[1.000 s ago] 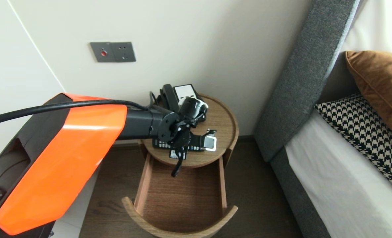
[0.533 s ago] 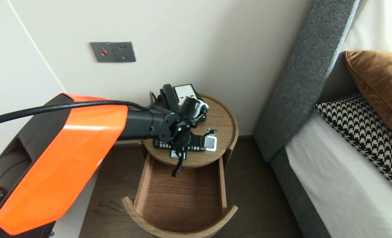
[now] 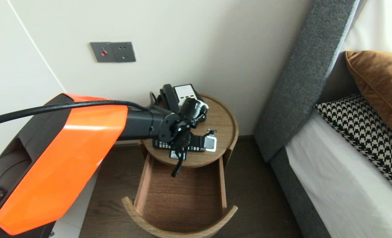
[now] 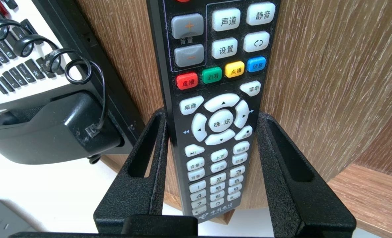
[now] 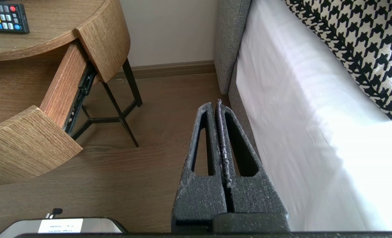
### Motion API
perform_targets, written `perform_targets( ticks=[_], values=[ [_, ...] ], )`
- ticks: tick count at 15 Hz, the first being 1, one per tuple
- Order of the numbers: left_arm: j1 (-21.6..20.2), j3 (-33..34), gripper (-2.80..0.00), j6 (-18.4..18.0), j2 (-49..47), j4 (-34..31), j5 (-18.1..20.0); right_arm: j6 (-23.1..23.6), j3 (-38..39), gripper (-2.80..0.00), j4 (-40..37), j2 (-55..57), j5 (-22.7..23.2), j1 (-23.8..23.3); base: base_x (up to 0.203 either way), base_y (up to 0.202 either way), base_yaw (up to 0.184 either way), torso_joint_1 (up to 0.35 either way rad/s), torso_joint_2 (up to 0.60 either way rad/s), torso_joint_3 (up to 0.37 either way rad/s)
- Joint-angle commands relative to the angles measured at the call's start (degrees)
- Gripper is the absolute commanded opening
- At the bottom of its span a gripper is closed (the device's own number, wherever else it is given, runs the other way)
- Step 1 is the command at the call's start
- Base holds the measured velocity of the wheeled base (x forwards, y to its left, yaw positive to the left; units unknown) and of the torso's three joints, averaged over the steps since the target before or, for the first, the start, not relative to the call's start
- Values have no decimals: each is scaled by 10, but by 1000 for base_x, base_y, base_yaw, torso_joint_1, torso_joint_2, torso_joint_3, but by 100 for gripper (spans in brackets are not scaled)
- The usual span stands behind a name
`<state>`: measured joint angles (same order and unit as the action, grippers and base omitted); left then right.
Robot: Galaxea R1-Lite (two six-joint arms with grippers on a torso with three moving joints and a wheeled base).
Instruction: Take the remote control out of the drawer one by one and place them on the table
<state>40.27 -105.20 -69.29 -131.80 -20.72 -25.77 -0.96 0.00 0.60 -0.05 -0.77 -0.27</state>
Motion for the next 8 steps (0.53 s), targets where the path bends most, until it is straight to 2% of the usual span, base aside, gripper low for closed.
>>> perform_targets(
  ticks=[1,8],
  values=[
    [0,0,0,-5,0,-2,-2,0,3,-280,0,-5,0,0,0,0,0,0,0,0],
    [0,0,0,-4,4,-3,-1,0,3,-280,0,-5,0,0,0,0,0,0,0,0]
  ],
)
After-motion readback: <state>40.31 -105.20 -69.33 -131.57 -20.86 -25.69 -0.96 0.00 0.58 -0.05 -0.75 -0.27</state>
